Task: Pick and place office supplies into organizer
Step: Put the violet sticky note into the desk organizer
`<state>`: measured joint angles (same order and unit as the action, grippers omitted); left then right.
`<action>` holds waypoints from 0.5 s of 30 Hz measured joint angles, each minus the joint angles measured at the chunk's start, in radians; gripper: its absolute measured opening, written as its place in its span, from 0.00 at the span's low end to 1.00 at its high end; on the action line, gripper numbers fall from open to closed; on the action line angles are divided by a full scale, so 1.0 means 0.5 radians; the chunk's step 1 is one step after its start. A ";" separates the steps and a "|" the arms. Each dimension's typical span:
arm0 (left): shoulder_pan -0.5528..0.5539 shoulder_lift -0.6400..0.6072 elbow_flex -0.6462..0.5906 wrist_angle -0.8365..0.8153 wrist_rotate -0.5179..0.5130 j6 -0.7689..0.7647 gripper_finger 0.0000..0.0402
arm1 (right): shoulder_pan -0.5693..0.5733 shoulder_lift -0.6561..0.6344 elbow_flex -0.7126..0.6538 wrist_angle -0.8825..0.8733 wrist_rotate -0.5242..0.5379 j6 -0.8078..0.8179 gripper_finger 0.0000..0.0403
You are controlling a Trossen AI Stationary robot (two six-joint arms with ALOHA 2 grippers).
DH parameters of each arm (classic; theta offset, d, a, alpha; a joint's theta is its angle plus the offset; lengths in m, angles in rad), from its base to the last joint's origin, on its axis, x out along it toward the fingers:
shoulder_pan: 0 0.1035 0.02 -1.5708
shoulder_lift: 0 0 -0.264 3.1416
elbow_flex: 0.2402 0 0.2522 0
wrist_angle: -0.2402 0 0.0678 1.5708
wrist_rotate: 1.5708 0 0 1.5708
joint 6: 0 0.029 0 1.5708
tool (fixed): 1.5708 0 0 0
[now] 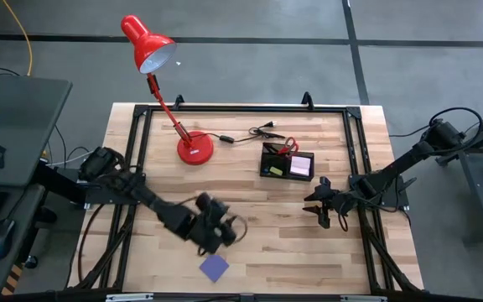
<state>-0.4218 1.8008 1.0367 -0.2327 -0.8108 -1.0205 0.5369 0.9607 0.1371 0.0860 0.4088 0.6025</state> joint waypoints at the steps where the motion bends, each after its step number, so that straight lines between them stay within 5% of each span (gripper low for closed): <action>1: -0.047 0.000 0.000 -0.034 0.045 0.026 0.50 | 0.000 0.000 0.000 0.000 0.001 0.000 0.40; 5: -0.252 0.001 -0.001 -0.077 0.124 0.263 0.67 | 0.000 0.000 0.000 0.000 0.001 0.000 0.40; 10: -0.472 0.001 -0.001 -0.023 0.211 0.979 0.94 | 0.001 0.000 0.000 0.000 0.001 0.000 0.39; 15: -0.645 0.002 0.053 0.007 0.471 1.509 0.92 | 0.000 0.000 0.000 0.000 0.000 0.000 0.39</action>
<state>-0.7445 1.8015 1.0631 -0.2294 -0.5755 -0.2661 0.5372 0.9607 0.1371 0.0860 0.4090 0.6025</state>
